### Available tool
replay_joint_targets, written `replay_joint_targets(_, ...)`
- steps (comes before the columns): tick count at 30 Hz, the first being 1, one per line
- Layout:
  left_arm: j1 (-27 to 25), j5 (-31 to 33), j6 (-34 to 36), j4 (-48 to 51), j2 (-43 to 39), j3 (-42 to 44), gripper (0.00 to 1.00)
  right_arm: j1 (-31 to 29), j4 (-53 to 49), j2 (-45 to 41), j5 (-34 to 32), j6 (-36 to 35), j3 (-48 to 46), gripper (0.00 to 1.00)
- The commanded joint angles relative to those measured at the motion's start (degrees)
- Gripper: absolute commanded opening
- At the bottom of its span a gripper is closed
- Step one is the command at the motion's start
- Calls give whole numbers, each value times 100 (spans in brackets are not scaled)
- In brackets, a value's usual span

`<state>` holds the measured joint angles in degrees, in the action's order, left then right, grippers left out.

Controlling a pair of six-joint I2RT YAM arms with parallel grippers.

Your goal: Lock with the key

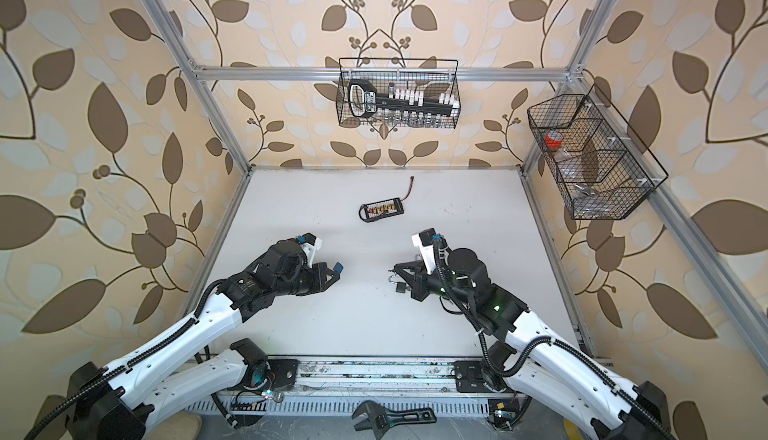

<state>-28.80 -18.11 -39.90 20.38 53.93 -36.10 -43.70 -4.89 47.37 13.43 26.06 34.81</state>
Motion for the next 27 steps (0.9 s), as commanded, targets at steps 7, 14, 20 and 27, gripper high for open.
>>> replay_joint_targets(7, 779, -958, 1490, 1674, 1408, -1377, 0, -715, 330, 137, -978, -189, 150, 0)
replay_joint_targets(14, 772, -289, 3372, 3692, 2524, -2913, 0, -710, 190, 74, -1139, -457, 137, 0)
replay_joint_targets(20, 632, 1525, 4240, 4299, 3147, -3532, 0, -703, -63, 12, -1281, -790, 304, 0)
replay_joint_targets(27, -291, 3526, 5218, 4709, 3849, -3898, 0, -576, -284, -74, -1647, -952, 408, 0)
